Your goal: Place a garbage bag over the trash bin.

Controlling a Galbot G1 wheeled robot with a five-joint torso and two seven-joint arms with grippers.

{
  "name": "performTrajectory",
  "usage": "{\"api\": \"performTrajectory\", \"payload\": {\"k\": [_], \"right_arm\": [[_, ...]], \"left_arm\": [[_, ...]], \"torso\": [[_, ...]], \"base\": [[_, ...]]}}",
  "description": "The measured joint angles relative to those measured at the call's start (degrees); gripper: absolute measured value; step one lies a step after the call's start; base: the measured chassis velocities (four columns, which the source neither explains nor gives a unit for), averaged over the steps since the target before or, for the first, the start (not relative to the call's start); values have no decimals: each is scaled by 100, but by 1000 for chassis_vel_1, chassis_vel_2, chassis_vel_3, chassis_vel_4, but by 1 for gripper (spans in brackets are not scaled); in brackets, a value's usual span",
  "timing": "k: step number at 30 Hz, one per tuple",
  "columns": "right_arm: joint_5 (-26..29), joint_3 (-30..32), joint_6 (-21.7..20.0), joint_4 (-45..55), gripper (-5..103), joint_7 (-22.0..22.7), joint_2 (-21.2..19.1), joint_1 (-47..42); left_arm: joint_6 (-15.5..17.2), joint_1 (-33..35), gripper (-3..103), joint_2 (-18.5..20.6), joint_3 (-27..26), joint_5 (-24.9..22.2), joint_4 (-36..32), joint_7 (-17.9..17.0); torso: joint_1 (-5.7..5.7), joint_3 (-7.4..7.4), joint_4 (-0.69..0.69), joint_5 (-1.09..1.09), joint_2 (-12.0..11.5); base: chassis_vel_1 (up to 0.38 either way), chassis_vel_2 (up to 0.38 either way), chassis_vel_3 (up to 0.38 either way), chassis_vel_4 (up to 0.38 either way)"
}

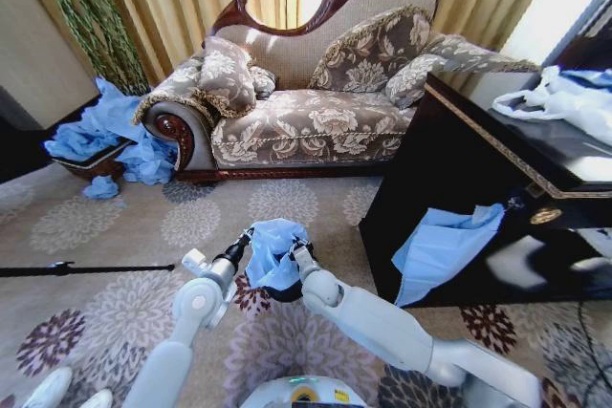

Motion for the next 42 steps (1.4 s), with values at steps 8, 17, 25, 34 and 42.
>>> {"api": "performTrajectory", "payload": {"k": [8,17,25,34,42], "right_arm": [[-151,310,-15,-187,0,-38,-20,68],[-170,520,12,-604,0,-283,-103,89],[-258,506,16,-860,0,-634,-139,239],[-413,414,166,-1280,0,-1516,-279,489],[-651,259,453,-1475,0,-2249,-395,441]], "left_arm": [[0,-38,0,2,12,151,126,94],[73,-570,0,64,138,213,525,178],[151,-1222,0,56,294,318,1323,449],[183,-1708,0,-16,318,558,2664,824],[185,-1715,0,-118,383,636,2817,865]], "torso": [[0,0,0,0,0],[0,0,0,0,0],[0,0,0,0,0],[1,1,1,-1,0],[0,0,0,0,0]], "base": [[0,0,0,0],[0,0,0,0],[0,0,0,0],[0,0,0,0],[0,0,0,0]]}}
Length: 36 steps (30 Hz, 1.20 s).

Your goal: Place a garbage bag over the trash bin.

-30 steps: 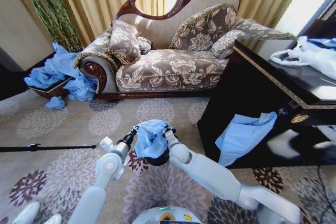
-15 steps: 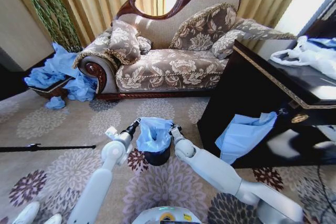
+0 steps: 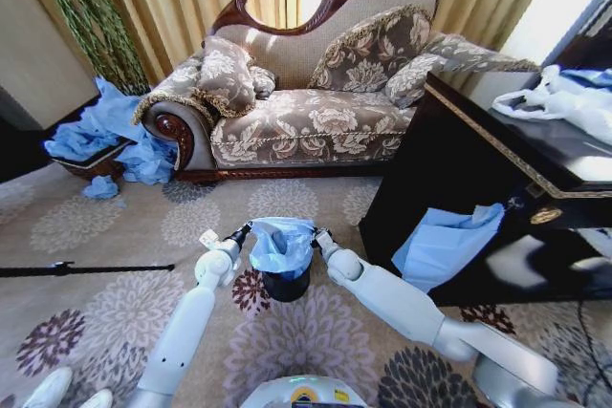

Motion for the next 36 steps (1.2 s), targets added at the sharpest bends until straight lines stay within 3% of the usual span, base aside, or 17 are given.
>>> {"api": "performTrajectory", "payload": {"k": [12,15,25,33,36], "right_arm": [[-300,54,438,-16,0,-636,-297,-227],[-333,128,654,-236,0,-650,-184,-196],[-265,115,696,-375,0,-556,13,57],[-325,-31,762,-772,0,-759,191,246],[-412,-32,844,-959,0,-891,275,263]], "left_arm": [[84,497,0,-25,-13,97,-148,169],[82,486,0,-49,-9,183,5,204],[86,183,0,-49,49,188,-33,189],[87,84,0,-90,20,189,228,192],[78,91,0,-110,-43,189,432,215]], "torso": [[-1,-1,0,0,0],[0,0,1,0,0],[-1,0,0,0,0],[0,0,0,0,0],[-1,-2,-6,-3,3]], "base": [[0,0,0,0],[0,0,0,0],[0,0,0,0],[0,0,0,0],[0,0,0,0]]}}
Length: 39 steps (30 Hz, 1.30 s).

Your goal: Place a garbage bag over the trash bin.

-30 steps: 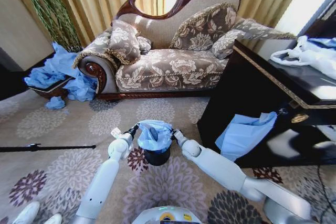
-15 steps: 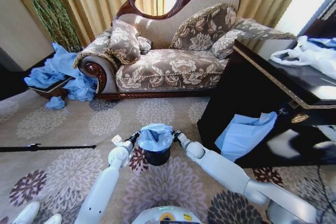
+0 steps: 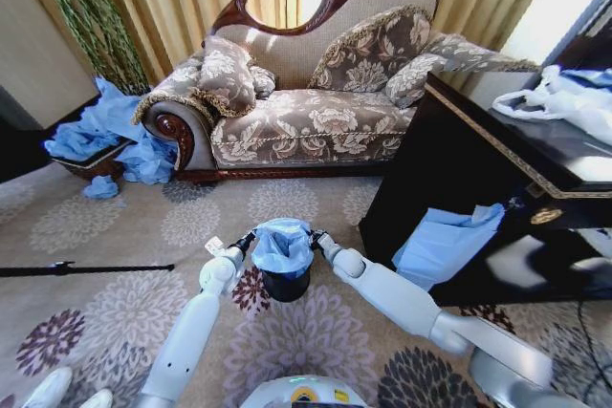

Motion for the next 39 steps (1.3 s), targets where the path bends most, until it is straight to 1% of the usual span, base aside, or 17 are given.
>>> {"api": "performTrajectory", "payload": {"k": [5,7,9,10,12,16,17,19,21,23,25,26,28,30,32,36,39], "right_arm": [[-169,-14,12,-123,-3,-118,10,-20],[-192,-1,-29,-81,6,-32,-7,-21],[-192,-1,-35,-57,6,12,-14,-21],[-192,8,-41,-12,16,97,-30,-12],[-190,13,-41,13,16,151,-40,-6],[-190,13,-41,110,38,234,-130,-10],[-190,13,-41,110,38,234,-130,-10],[-185,15,-61,248,49,318,-211,-43],[-183,17,-71,300,54,351,-236,-51],[-131,36,-113,488,65,449,-340,-60],[-44,41,-148,683,71,562,-436,-62],[-44,41,-148,683,71,562,-436,-62],[134,60,-237,1000,82,768,-576,-75],[205,76,-263,1127,87,860,-618,-89],[521,156,-367,1555,96,1176,-751,-180],[908,325,-498,2094,99,1580,-866,-389],[1236,566,-522,2519,100,1815,-913,-638]], "left_arm": [[-25,32,0,0,-37,9,81,37],[-20,58,-3,5,-44,7,7,42],[-17,63,1,5,-43,5,-34,47],[-27,63,6,2,-31,5,-115,87],[-28,63,12,1,-17,10,-162,131],[-11,18,33,-13,22,28,-214,177],[-11,18,33,-13,22,28,-214,177],[10,48,44,15,25,30,-284,178],[14,62,44,26,24,40,-310,176],[19,119,55,67,1,103,-412,169],[19,190,66,100,-27,183,-520,173],[19,190,66,100,-27,183,-520,173],[19,316,77,141,-78,255,-702,181],[19,368,77,154,-97,266,-775,183],[32,563,88,185,-164,274,-1052,182],[59,834,99,209,-225,367,-1412,155],[140,1038,100,222,-274,689,-1690,127]], "torso": [[3,4,7,2,-2],[2,3,7,2,-1],[2,3,7,2,-2],[2,3,7,3,-1],[2,3,7,2,-1],[2,3,6,2,-2],[2,3,6,2,-2],[1,2,6,3,-1],[1,2,6,2,-2],[1,2,6,2,-2],[1,2,5,3,-2],[1,2,5,3,-2],[1,2,6,2,-2],[1,2,6,2,-2],[1,2,6,2,-2],[0,2,6,3,-2],[1,2,5,2,-2]], "base": [[0,0,0,0],[0,0,0,0],[0,0,0,0],[0,0,0,0],[0,0,0,0],[0,0,0,0],[0,0,0,0],[0,0,0,0],[0,0,0,0],[0,0,0,0],[0,0,0,0],[0,0,0,0],[0,0,0,0],[0,0,0,0],[0,0,0,0],[0,0,0,0],[0,0,0,0]]}}
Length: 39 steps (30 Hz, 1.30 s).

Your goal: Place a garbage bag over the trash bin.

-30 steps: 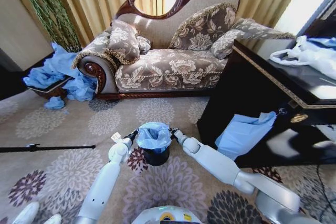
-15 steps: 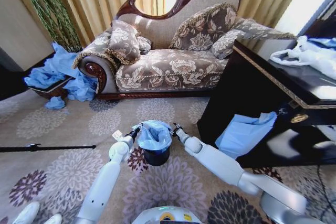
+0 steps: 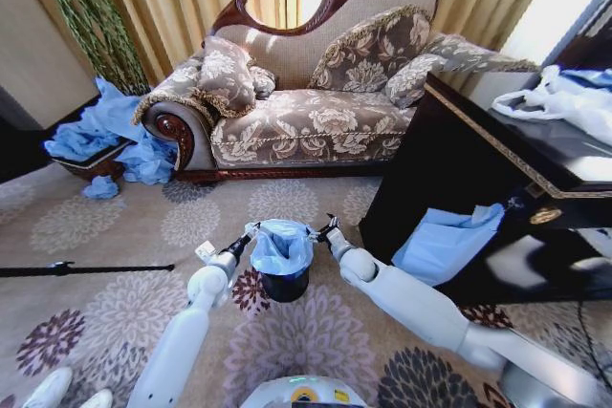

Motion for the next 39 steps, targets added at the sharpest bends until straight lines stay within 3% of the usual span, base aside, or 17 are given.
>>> {"api": "performTrajectory", "payload": {"k": [2,4,5,7,8,10,15,22,26,35,38,39], "right_arm": [[409,345,-2,432,100,248,5,-314],[854,833,38,883,100,452,109,-805],[854,833,38,883,100,452,109,-805],[995,1429,185,1193,100,425,291,-1486],[995,1429,185,1193,100,425,291,-1486],[740,2061,377,1276,100,89,480,-2169],[240,2773,615,1221,100,-475,765,-2745],[-357,3669,967,983,100,-1267,1322,-3262],[-493,3799,1042,912,100,-1389,1476,-3373],[-509,3769,1038,984,100,-1423,1475,-3398],[-509,3746,1009,1018,100,-1409,1418,-3373],[-509,3746,1009,1018,100,-1409,1418,-3373]], "left_arm": [[69,221,100,67,-26,542,-285,135],[52,478,100,248,-26,1496,-495,726],[52,478,100,248,-26,1496,-495,726],[54,674,100,550,2,2312,-670,1244],[54,674,100,550,2,2312,-670,1244],[125,745,100,906,78,2725,-746,1393],[244,671,100,1192,191,2937,-575,1378],[496,-8,100,1266,601,2816,354,1441],[679,-282,100,1360,844,2571,464,1475],[711,-456,103,1288,1080,2517,620,1354],[708,-510,89,1201,1148,2530,694,1303],[708,-510,89,1201,1148,2530,694,1303]], "torso": [[0,0,1,0,0],[-1,-1,1,0,0],[-1,-1,1,0,0],[-1,-1,1,0,0],[-1,-1,1,0,0],[-1,-1,-2,1,0],[-1,-1,-1,0,0],[0,0,0,-2,0],[0,0,-1,0,0],[0,0,1,-1,0],[0,0,0,-1,0],[0,0,0,-1,0]], "base": [[0,0,0,0],[0,0,0,0],[0,0,0,0],[0,0,0,0],[0,0,0,0],[0,0,0,0],[0,0,0,0],[0,0,0,0],[0,0,0,0],[0,0,0,0],[0,0,0,0],[0,0,0,0]]}}
